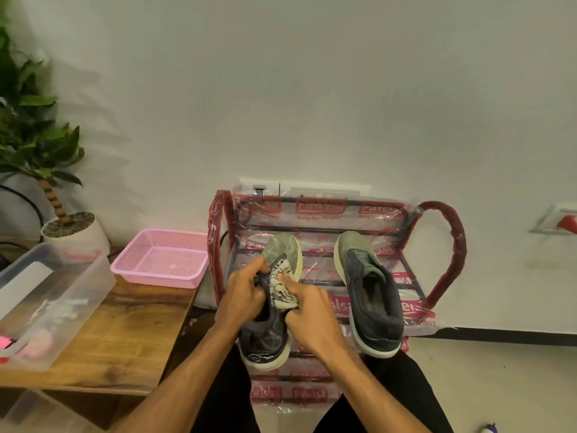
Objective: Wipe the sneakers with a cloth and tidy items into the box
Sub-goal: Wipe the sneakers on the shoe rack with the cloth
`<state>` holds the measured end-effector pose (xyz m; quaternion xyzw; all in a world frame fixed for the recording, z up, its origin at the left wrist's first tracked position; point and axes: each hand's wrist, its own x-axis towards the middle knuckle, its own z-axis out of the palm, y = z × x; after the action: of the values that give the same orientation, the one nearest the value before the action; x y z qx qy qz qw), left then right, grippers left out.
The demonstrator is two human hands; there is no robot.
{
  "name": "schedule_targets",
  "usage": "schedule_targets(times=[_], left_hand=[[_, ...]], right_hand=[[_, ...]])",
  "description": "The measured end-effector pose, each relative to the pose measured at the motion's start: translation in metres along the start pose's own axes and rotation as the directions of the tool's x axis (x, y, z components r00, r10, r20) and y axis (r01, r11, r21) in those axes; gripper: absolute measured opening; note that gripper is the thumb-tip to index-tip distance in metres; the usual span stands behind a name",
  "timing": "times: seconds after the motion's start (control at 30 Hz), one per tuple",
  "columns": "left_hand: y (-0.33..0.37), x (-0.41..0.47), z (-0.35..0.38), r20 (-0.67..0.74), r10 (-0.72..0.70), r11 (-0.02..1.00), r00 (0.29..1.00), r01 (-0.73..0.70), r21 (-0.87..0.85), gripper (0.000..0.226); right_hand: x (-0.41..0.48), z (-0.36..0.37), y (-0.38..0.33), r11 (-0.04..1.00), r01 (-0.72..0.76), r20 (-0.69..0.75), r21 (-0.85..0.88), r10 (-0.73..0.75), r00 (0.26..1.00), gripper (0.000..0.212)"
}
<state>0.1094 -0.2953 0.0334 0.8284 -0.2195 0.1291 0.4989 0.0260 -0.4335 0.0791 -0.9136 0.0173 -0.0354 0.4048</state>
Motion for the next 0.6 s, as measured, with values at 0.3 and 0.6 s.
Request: schedule_targets(times=[0.3,0.6], left_hand=[[-0.006,0.002,0.002,0.013,-0.070,0.997,0.997,0.069,0.043,0.045],[0.003,0.001,0.004,0.016,-0.097,0.994,0.995,0.096,0.049,0.039]], right_hand=[[0.010,0.011,0.011,0.991,-0.130,0.031,-0.026,0.131,0.991,0.061],[0.025,0.014,0.013,0.988,-0.116,0.011,-0.098,0.118,0.993,0.049]])
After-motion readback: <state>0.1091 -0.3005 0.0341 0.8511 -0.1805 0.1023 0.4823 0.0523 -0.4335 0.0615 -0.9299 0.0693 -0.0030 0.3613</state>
